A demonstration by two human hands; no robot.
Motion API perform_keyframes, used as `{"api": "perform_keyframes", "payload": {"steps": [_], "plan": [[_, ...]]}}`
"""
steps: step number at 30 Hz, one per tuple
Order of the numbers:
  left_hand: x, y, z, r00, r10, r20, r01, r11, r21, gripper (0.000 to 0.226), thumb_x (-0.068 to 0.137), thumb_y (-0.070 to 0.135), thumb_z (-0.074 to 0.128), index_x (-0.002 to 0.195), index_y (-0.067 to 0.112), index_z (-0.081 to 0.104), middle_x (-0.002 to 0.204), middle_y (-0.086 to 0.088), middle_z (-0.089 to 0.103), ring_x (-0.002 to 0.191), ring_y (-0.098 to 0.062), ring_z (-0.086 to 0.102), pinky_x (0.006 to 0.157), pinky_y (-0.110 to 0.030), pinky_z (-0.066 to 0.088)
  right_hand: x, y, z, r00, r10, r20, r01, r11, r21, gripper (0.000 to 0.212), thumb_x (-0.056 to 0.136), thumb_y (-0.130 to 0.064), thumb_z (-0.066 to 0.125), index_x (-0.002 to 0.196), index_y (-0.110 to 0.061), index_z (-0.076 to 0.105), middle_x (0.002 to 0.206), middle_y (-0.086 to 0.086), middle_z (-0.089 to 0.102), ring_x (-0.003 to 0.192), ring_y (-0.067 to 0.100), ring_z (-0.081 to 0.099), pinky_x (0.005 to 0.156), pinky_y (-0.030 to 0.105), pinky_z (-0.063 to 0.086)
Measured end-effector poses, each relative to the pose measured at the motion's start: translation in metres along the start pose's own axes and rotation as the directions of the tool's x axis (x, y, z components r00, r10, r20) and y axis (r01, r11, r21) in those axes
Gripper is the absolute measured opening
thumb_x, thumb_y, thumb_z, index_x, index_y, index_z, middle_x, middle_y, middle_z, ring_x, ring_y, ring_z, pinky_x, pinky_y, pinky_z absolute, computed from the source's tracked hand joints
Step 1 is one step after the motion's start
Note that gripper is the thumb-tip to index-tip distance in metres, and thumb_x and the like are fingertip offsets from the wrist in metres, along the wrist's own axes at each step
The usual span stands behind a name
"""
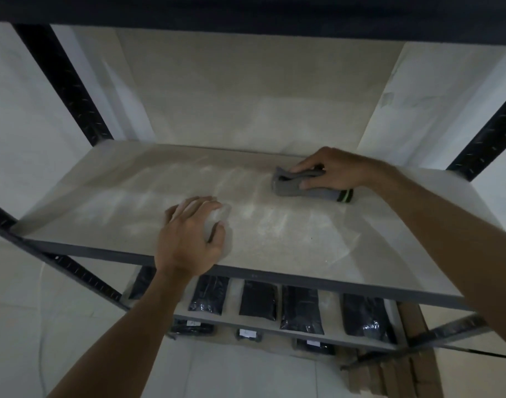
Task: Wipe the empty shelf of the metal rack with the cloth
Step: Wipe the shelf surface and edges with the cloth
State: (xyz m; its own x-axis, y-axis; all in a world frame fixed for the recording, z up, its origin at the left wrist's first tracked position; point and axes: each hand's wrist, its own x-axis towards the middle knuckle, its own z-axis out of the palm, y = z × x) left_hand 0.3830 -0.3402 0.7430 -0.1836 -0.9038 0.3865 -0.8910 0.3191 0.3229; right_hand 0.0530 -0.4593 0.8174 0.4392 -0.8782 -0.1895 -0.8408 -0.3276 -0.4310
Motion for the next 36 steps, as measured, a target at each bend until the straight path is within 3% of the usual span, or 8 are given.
{"api": "perform_keyframes", "payload": {"steps": [4,8,13,15,20,25,30,36], "plan": [[0.0,0.0,0.0,1.0,0.0,0.011,0.0,1.0,0.011,0.043,0.086,0.038,0.054,0.123,0.021,0.065,0.129,0.001,0.067,0.123,-0.02,0.059,0.105,-0.039,0.039,0.015,0.012,-0.018,0.958,0.044,-0.283,-0.053,0.998,-0.024,0.046,0.097,-0.033,0.067,0.141,-0.025,0.059,0.142,-0.001,0.061,0.128,0.02,0.057,0.106,0.028,0.042],[0.0,0.0,-0.001,1.0,0.0,0.007,0.0,1.0,0.027,0.04,0.085,0.037,0.056,0.12,0.021,0.066,0.128,0.003,0.067,0.122,-0.019,0.059,0.103,-0.038,0.039,0.009,0.013,0.017,0.921,0.167,-0.352,-0.229,0.963,-0.142,0.048,0.104,-0.036,0.053,0.149,-0.024,0.048,0.149,0.007,0.053,0.133,0.033,0.05,0.107,0.038,0.04],[0.0,0.001,-0.002,1.0,0.008,0.014,-0.008,1.0,0.029,0.04,0.086,0.038,0.054,0.119,0.02,0.068,0.129,0.001,0.067,0.122,-0.021,0.06,0.103,-0.04,0.041,-0.014,-0.004,0.026,0.985,-0.082,-0.154,0.082,0.997,-0.007,0.046,0.098,-0.038,0.064,0.141,-0.024,0.059,0.133,-0.015,0.058,0.117,-0.007,0.049,0.09,-0.003,0.031],[0.001,0.001,-0.002,1.0,0.009,0.024,-0.01,1.0,0.029,0.039,0.086,0.037,0.056,0.12,0.02,0.068,0.129,0.001,0.067,0.123,-0.021,0.06,0.104,-0.04,0.041,-0.007,-0.003,0.007,0.989,-0.089,-0.121,0.085,0.996,-0.039,0.046,0.098,-0.039,0.063,0.141,-0.026,0.058,0.131,-0.016,0.057,0.117,-0.004,0.049,0.096,0.008,0.035],[0.0,0.002,-0.003,1.0,0.017,0.023,-0.018,0.999,0.041,0.038,0.087,0.036,0.056,0.12,0.021,0.067,0.129,0.0,0.067,0.122,-0.022,0.06,0.104,-0.043,0.041,0.006,0.019,0.0,0.921,0.148,-0.361,-0.193,0.977,-0.091,0.045,0.104,-0.034,0.054,0.147,-0.022,0.051,0.146,0.009,0.056,0.132,0.032,0.053,0.108,0.04,0.043],[-0.001,0.002,-0.003,1.0,0.009,0.02,-0.01,0.999,0.046,0.039,0.087,0.036,0.056,0.12,0.02,0.068,0.13,0.0,0.066,0.123,-0.022,0.058,0.105,-0.041,0.038,-0.022,0.009,0.042,0.933,0.012,-0.359,-0.039,0.997,-0.07,0.042,0.103,-0.034,0.055,0.144,-0.024,0.055,0.138,0.002,0.061,0.125,0.024,0.055,0.095,0.025,0.038],[0.0,0.003,-0.003,1.0,0.004,0.022,-0.005,0.999,0.036,0.039,0.087,0.036,0.055,0.12,0.02,0.069,0.13,0.001,0.066,0.124,-0.021,0.058,0.106,-0.041,0.038,-0.043,-0.011,0.035,0.992,-0.101,-0.076,0.11,0.986,0.123,0.045,0.101,-0.038,0.058,0.144,-0.027,0.054,0.138,-0.021,0.053,0.125,-0.007,0.049,0.097,-0.002,0.033],[0.0,0.002,0.0,1.0,0.015,0.009,-0.015,0.999,0.04,0.038,0.088,0.038,0.054,0.119,0.021,0.068,0.131,0.001,0.066,0.124,-0.022,0.058,0.105,-0.043,0.038,-0.022,0.032,-0.001,0.945,0.134,-0.297,-0.175,0.978,-0.113,0.045,0.107,-0.033,0.046,0.15,-0.02,0.048,0.143,0.011,0.054,0.131,0.033,0.05,0.106,0.035,0.037]]}}
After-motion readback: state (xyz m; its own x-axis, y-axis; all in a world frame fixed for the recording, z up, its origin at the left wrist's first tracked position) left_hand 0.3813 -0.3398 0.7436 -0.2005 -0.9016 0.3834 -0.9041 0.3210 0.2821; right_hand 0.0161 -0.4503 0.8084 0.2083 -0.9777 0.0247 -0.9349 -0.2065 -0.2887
